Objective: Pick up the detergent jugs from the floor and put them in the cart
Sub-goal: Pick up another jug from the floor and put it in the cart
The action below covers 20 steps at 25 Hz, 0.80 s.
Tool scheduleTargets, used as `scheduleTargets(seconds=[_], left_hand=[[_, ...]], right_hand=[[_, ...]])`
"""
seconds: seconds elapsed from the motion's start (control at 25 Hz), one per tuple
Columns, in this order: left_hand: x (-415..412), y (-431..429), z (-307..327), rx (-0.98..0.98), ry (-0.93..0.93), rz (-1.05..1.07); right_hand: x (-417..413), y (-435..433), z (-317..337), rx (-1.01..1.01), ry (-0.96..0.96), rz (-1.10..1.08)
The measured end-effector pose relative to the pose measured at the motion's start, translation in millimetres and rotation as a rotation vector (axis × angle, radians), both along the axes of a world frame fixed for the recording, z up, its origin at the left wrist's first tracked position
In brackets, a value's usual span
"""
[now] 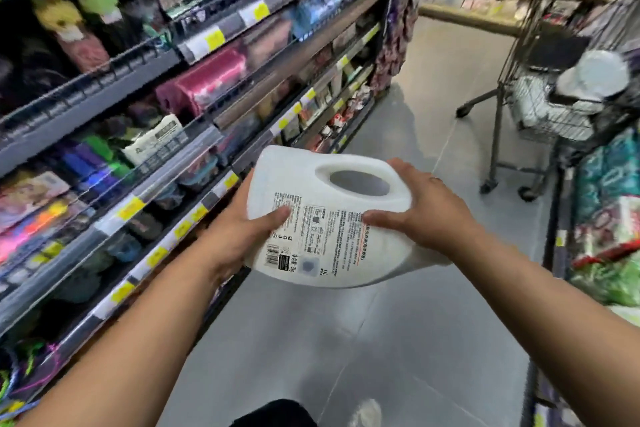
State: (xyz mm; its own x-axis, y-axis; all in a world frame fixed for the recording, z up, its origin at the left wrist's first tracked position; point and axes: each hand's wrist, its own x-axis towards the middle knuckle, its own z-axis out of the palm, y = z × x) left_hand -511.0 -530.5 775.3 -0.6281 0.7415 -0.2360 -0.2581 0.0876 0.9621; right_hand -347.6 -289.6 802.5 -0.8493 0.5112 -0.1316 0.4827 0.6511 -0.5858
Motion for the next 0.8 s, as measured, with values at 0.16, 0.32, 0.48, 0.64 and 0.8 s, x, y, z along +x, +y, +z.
scheduleTargets(seconds=[0.16, 0.32, 0.48, 0.64, 0.8], left_hand=[[-19, 111, 13, 0.022, -0.024, -0.105], [-53, 222, 12, 0.015, -0.054, -0.211], [-99, 347, 12, 0.034, -0.081, -0.37], [-131, 461, 25, 0.023, -0.071, -0.499], [-145, 568, 33, 0.016, -0.028, -0.597]], right_hand=[[5, 88, 13, 0.031, 0.005, -0.115], [0, 168, 17, 0.067, 0.007, -0.24], [-19, 258, 26, 0.085, 0.014, -0.381], [-31, 337, 37, 0.077, 0.047, -0.528], [-36, 416, 39, 0.061, 0.051, -0.609]])
